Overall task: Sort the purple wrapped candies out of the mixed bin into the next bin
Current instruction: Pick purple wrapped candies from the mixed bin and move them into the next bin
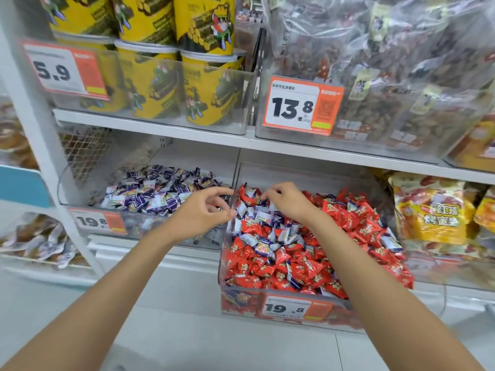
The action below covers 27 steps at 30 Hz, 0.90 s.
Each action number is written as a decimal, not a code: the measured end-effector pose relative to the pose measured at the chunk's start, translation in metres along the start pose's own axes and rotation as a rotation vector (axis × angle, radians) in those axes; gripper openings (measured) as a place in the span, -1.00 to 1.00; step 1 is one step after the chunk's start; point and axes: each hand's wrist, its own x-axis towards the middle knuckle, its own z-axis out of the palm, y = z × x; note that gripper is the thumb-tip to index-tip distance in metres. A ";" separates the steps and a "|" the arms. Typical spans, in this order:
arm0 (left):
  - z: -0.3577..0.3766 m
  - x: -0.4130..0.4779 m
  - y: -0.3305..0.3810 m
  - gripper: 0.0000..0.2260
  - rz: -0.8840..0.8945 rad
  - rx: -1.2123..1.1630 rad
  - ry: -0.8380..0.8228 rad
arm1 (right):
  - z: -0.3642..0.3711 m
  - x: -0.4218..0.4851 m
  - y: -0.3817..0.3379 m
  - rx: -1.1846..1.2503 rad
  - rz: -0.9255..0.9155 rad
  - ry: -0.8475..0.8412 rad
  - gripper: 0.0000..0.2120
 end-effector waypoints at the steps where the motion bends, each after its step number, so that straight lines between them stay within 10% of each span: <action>1: 0.000 0.000 0.000 -0.58 0.002 0.002 0.003 | 0.009 0.006 0.001 -0.018 -0.009 -0.004 -0.72; 10: 0.002 0.001 0.002 -0.53 -0.002 -0.068 0.002 | 0.046 0.015 -0.002 -0.127 -0.078 -0.210 -0.36; 24: 0.000 -0.002 0.002 -0.39 -0.037 -0.049 -0.010 | -0.032 -0.042 0.007 0.329 -0.009 -0.208 -0.35; 27: 0.001 -0.004 0.006 -0.49 -0.045 -0.027 0.003 | -0.040 -0.053 0.008 0.294 -0.003 -0.127 -0.66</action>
